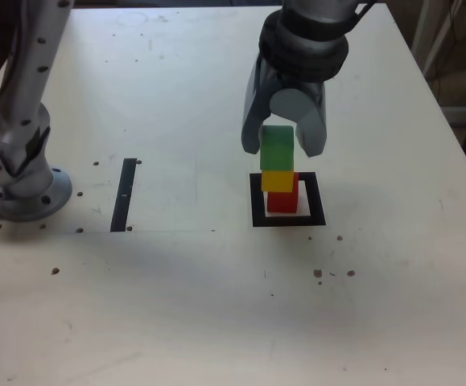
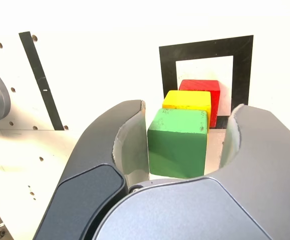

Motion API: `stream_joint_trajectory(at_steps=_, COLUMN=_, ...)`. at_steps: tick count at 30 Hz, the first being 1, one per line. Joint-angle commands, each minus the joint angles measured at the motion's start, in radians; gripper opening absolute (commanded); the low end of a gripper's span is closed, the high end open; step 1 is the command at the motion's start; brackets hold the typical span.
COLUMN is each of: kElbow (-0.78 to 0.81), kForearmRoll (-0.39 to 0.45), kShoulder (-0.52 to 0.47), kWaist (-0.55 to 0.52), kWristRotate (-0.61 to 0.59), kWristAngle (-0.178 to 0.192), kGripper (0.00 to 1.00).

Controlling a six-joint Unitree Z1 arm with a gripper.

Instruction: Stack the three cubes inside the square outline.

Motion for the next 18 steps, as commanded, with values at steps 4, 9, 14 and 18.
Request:
stream_joint_trajectory(at_steps=4, kElbow=-0.002, kForearmRoll=0.008, kShoulder=0.002, kWaist=0.001, kWristRotate=-0.002, kWristAngle=0.003, kGripper=1.00)
stream_joint_trajectory(at_steps=9, kElbow=-0.002, kForearmRoll=0.012, kShoulder=-0.005, kWaist=0.001, kWristRotate=-0.002, kWristAngle=0.004, kGripper=1.00)
stream_joint_trajectory(at_steps=14, kElbow=0.002, kForearmRoll=0.024, kShoulder=-0.029, kWaist=0.001, kWristRotate=-0.005, kWristAngle=0.006, kGripper=1.00)
stream_joint_trajectory(at_steps=18, kElbow=0.015, kForearmRoll=0.034, kShoulder=-0.089, kWaist=-0.003, kWristRotate=-0.007, kWristAngle=0.009, kGripper=1.00)
